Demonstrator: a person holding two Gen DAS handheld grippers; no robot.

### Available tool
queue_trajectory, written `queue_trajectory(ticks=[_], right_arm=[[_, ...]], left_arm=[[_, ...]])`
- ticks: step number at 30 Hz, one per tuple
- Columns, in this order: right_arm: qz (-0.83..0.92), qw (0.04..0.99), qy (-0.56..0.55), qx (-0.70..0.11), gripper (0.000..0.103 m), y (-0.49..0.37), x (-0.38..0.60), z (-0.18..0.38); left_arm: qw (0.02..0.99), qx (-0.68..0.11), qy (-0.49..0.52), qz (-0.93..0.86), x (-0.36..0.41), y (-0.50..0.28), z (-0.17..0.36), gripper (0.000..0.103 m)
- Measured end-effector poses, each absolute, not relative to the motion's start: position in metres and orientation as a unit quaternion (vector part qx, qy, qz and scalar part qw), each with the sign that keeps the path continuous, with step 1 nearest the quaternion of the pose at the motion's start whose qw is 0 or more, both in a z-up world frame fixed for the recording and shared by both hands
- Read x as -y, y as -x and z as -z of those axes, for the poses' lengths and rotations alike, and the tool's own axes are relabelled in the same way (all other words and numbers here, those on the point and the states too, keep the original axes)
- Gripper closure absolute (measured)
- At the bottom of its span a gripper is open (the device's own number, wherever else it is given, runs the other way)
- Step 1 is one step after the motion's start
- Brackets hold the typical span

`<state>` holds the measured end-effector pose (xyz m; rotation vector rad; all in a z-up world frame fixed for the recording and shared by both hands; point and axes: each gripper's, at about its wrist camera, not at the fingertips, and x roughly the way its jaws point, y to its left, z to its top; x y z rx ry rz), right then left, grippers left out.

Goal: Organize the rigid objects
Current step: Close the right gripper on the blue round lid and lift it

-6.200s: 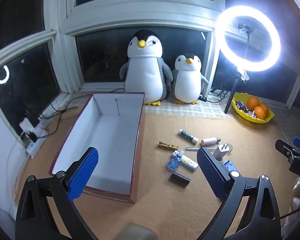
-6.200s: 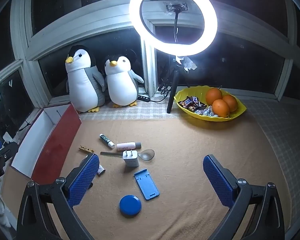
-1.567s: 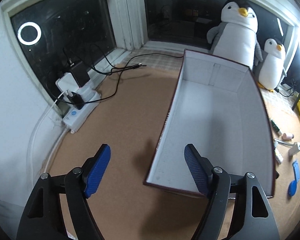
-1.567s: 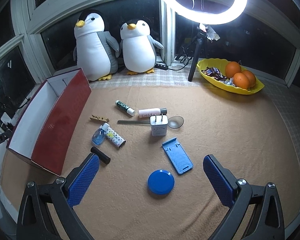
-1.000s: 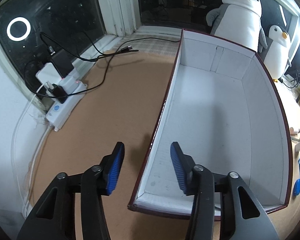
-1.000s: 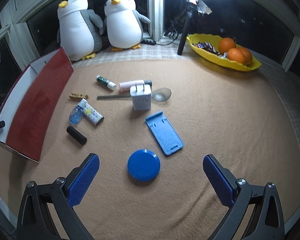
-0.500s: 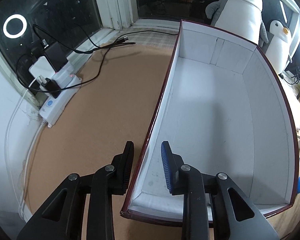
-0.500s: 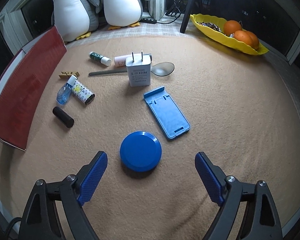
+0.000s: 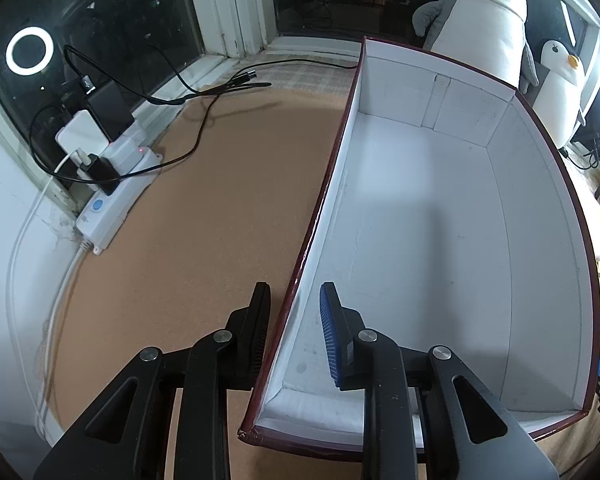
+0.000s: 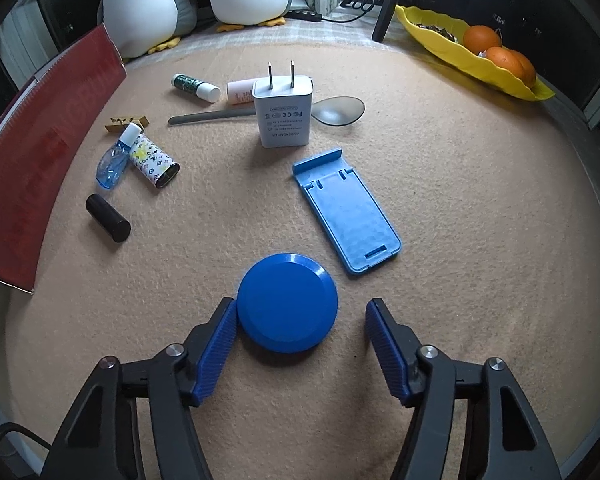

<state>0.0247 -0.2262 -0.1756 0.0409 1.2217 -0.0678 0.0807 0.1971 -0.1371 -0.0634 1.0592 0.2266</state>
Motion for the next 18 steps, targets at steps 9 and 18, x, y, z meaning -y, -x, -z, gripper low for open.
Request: queue_trajectory(ticks=[9,18], right_arm=[[0.026,0.821,-0.019,-0.569,0.057,-0.026,0.226,0.174],[0.008,0.837,-0.016,-0.546,0.057,-0.023,0.212,0.145]], left_arm=[[0.857,-0.503,0.031,-0.109,-0.198,-0.082,0.138,0.082],[0.857,-0.503,0.033,-0.108,-0.199,-0.083,0.140,0.083]])
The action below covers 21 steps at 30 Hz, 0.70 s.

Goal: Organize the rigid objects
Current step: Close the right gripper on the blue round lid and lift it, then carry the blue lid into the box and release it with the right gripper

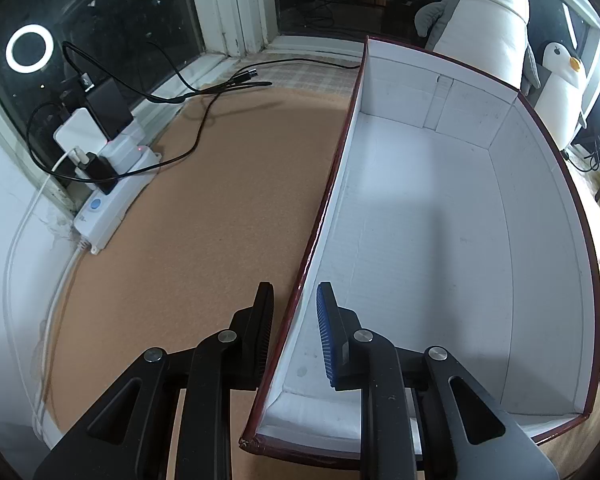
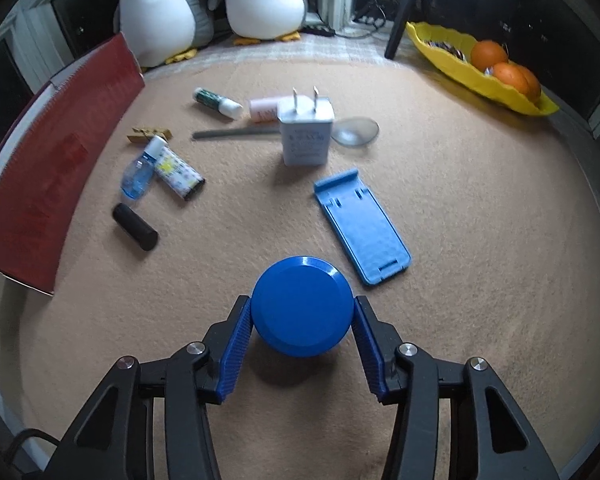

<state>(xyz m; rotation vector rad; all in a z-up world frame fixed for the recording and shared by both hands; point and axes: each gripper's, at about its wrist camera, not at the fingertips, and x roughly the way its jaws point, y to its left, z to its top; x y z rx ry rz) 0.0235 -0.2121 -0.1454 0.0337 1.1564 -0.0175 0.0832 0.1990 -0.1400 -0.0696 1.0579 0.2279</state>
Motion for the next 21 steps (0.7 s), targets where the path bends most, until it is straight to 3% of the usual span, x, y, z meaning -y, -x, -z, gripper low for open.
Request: queue_trajectory(ticks=[14,21], right_arm=[[-0.164,0.873,0.042,-0.456,0.057,-0.082,0.070,0.044],[-0.243,0.860,0.098,-0.437,0.057,-0.101,-0.017,0.034]], left_arm=[[0.857,-0.502,0.041,-0.107,-0.204,-0.085,0.143,0.090],[0.859,-0.499,0.045,-0.106,-0.206,-0.084,0.142,0.090]])
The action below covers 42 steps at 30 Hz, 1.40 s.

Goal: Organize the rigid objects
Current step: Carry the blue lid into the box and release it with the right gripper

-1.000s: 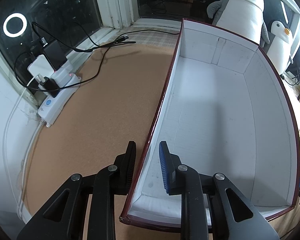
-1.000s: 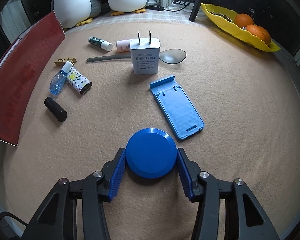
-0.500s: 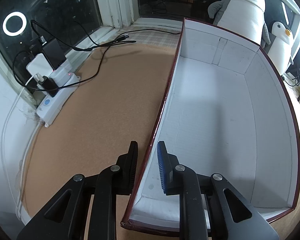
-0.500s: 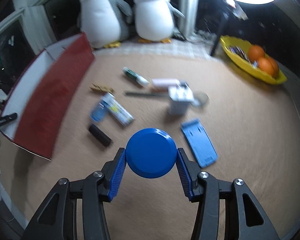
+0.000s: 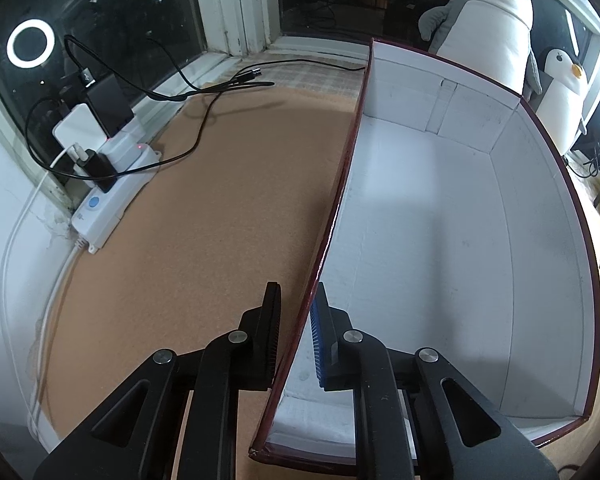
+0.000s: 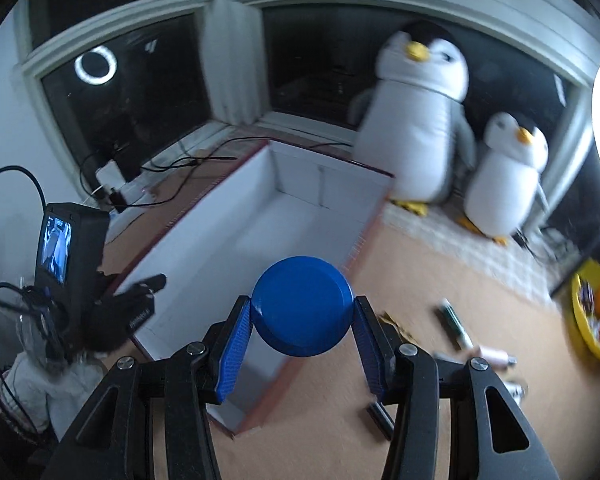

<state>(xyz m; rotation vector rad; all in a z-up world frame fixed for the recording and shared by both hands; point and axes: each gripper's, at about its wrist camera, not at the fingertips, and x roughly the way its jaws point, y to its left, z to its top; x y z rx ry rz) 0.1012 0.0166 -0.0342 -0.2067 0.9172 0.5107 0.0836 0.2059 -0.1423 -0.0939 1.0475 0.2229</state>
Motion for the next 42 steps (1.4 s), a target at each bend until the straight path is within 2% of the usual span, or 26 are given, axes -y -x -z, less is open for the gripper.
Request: queue_trajectory(ticks=[9,21,32,42], right_arm=[[-0.273,0.822,0.135,-0.480,0.057,-0.129,-0.079,0.074],[-0.267,0.806,0.144,-0.509,0.057,-0.140,-0.089,0.104],[-0.270,0.819,0.105,-0.495,0.054,-0.135,-0.072,0.085],[-0.253,0.842,0.060,-0.473,0.054,-0.108,-0.004,0.055]], left_arm=[[0.860,-0.497,0.050,-0.106,-0.207,-0.083,0.142,0.090],[0.859,-0.498,0.049,-0.106,-0.207,-0.083,0.143,0.090],[0.855,-0.506,0.036,-0.108,-0.205,-0.082,0.143,0.090],[0.849,-0.517,0.025,-0.109,-0.203,-0.085,0.144,0.089]])
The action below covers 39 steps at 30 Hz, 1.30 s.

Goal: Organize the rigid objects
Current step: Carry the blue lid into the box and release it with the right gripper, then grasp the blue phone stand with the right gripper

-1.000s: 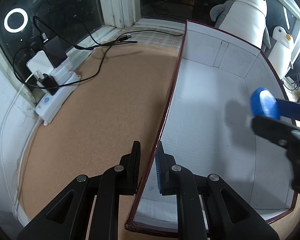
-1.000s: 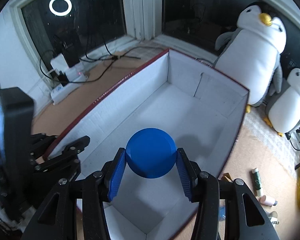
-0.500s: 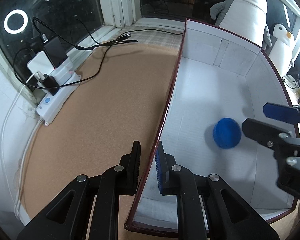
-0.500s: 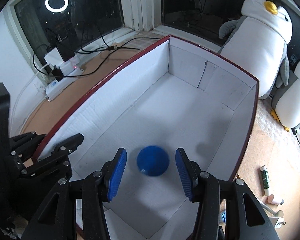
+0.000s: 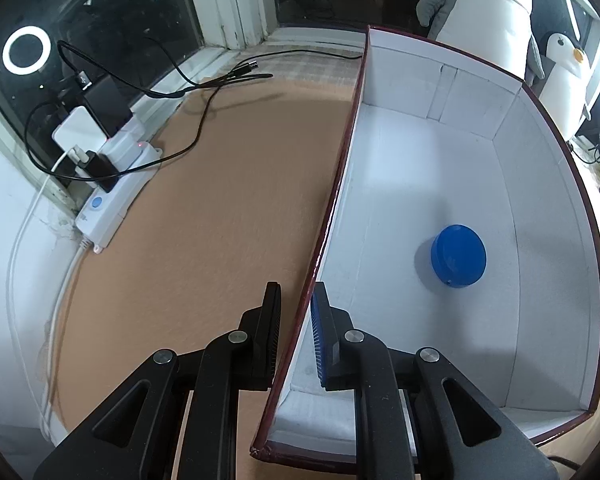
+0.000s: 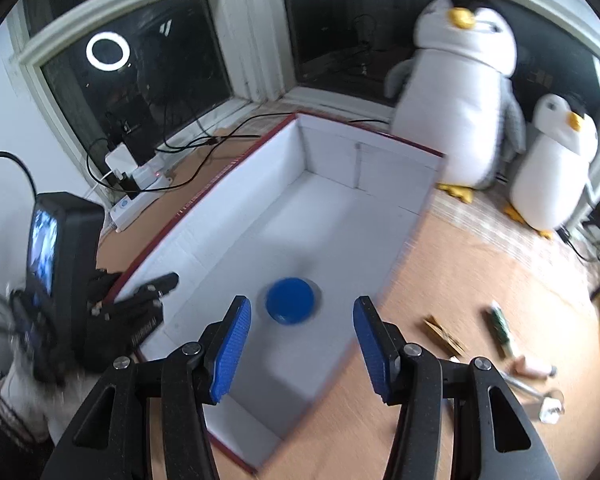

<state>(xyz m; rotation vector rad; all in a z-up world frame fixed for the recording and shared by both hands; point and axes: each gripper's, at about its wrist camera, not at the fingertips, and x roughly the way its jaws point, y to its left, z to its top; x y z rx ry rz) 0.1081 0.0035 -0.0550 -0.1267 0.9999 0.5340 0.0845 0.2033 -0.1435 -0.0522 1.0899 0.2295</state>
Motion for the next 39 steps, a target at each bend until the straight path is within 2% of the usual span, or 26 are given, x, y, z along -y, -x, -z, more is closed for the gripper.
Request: queue_trajectory(ticks=[10,20,30,39], right_arm=[[-0.147,0.868,-0.022,-0.474,0.053,-0.070,0.133,0.048],[-0.014,0.842,-0.028,-0.538,0.053,-0.055,0.248,0.113],[-0.010,0.819,-0.013,-0.573,0.053,-0.067,0.262,0.161],[-0.022,0.815,0.012,-0.579,0.052,-0.083,0.257,0.174]], left_arm=[[0.844,-0.523,0.023,-0.116,-0.201,-0.084,0.143,0.088],[0.844,-0.522,0.020,-0.122,-0.199,-0.080,0.137,0.088],[0.848,-0.513,0.015,-0.130,-0.196,-0.068,0.126,0.088],[0.848,-0.511,0.025,-0.137,-0.198,-0.065,0.125,0.087]])
